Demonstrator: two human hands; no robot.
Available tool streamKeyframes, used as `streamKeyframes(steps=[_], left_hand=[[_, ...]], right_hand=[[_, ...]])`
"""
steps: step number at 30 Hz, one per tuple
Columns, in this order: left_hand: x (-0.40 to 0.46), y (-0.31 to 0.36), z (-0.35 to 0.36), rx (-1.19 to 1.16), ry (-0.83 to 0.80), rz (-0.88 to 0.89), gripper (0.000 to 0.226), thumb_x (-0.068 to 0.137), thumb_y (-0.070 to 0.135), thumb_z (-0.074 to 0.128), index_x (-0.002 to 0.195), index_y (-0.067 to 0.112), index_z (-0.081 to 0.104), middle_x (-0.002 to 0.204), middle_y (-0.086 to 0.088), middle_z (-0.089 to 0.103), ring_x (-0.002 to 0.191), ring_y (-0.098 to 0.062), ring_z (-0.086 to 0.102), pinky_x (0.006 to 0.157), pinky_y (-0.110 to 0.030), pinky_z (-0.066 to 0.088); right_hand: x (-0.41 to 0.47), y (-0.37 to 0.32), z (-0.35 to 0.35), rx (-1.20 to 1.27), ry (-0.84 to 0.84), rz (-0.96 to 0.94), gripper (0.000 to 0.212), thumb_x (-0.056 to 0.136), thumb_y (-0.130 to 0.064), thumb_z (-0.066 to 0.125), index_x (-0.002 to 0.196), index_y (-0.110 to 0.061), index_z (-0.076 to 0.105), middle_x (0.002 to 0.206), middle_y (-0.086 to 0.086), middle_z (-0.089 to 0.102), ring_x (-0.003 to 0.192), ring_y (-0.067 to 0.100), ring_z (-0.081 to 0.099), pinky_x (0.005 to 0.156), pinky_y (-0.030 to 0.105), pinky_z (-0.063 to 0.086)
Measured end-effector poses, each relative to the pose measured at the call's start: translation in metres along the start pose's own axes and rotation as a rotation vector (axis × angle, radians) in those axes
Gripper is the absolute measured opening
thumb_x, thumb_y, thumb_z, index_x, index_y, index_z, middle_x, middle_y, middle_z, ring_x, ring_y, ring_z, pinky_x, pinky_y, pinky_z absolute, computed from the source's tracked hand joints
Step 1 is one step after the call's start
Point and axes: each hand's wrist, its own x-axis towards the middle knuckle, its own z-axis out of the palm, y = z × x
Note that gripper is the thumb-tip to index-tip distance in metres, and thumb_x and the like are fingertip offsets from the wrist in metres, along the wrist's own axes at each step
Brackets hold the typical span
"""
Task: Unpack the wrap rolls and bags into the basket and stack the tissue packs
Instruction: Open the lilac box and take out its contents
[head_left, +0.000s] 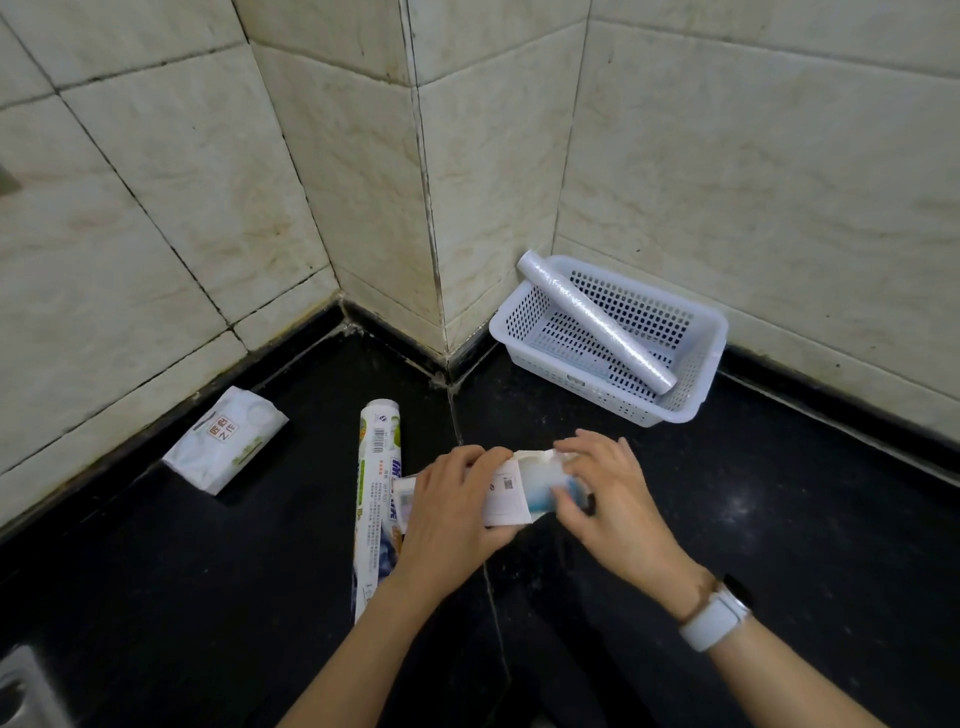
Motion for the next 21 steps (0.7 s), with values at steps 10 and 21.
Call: streamKeyframes(steps=[10,21], left_hand=[[0.063,0.002,0.04,0.126,-0.217,-0.048,0.064,0.069,0.053,0.063,0.124,0.036,0.035,0.117,0.003,0.046,0.106,-0.016,0.044,0.094,-0.033,0.029],[0.12,-0.025,0.069,0.209,-0.457,-0.288,0.108,0.061,0.068,0.063,0.144,0.028,0.005,0.147,-0.007,0.023,0.134,-0.028,0.024,0.108,-0.049,0.023]], right_hand=[[0.032,0.065,-0.032,-0.117,-0.451,0.219,0.029,0.086,-0.028,0.051,0.114,-0.021,0.051,0.113,0.001,0.056,0.096,0.02,0.057,0.084,0.036,0.047],[0.122,0.124,-0.082,-0.119,0.068,0.257,0.015,0.091,-0.017,0.049,0.096,-0.007,0.058,0.087,0.006,0.05,0.076,0.022,0.045,0.068,0.03,0.033]])
